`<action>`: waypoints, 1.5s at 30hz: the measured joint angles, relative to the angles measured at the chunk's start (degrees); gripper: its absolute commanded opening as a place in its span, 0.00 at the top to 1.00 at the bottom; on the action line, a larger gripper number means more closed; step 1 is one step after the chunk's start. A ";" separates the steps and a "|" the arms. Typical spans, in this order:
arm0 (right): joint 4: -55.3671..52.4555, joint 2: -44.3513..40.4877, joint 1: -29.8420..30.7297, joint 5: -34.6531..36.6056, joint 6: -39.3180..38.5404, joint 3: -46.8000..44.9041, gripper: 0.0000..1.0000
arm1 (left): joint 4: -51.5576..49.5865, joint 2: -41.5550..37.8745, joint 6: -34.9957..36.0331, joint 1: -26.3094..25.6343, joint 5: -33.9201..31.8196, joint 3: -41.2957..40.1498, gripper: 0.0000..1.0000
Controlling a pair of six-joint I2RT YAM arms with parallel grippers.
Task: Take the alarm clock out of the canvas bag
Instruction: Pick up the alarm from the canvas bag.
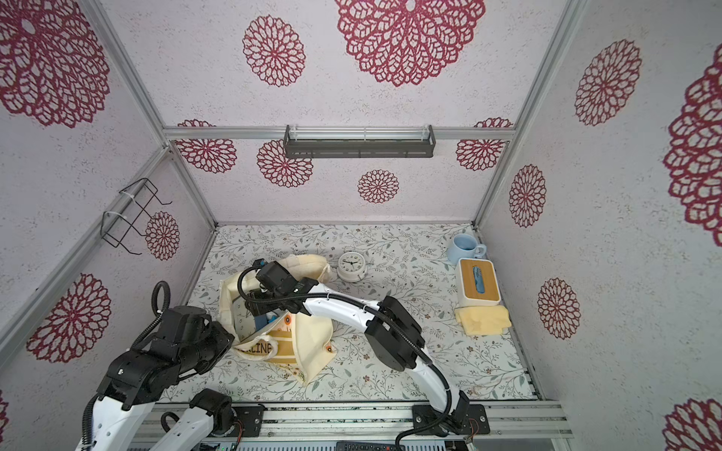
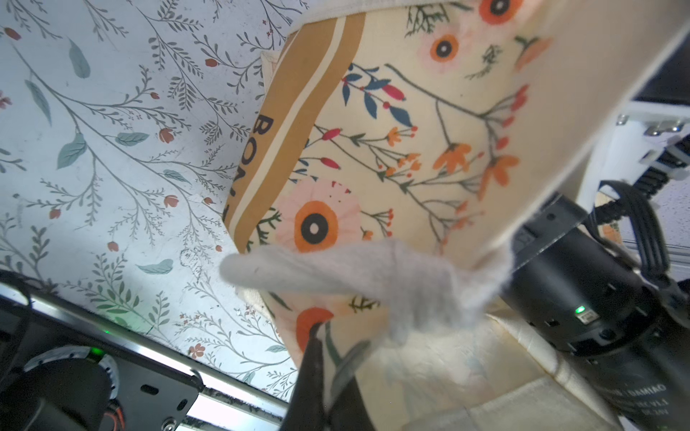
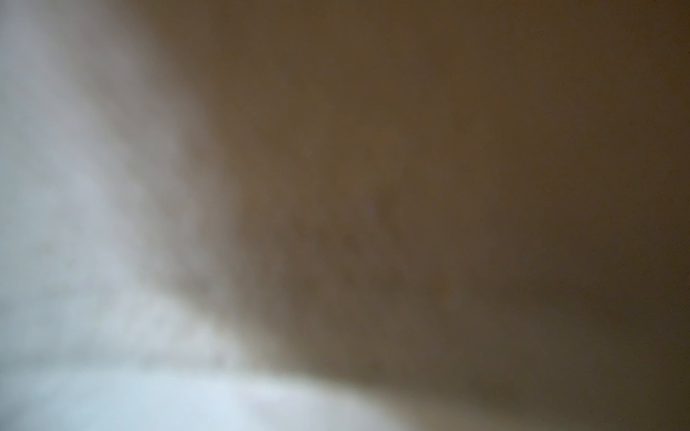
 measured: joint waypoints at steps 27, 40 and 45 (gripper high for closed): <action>-3.41 9.01 -0.55 0.02 6.54 12.15 0.75 | 0.57 0.04 0.48 0.00 -1.51 -0.15 1.00; -2.64 2.89 -0.39 2.27 3.41 6.62 0.81 | -1.05 -0.72 1.86 0.00 -2.54 0.96 1.00; -2.45 -3.50 -0.85 3.06 1.51 1.05 0.81 | -1.42 -0.70 2.49 0.00 -2.82 1.88 1.00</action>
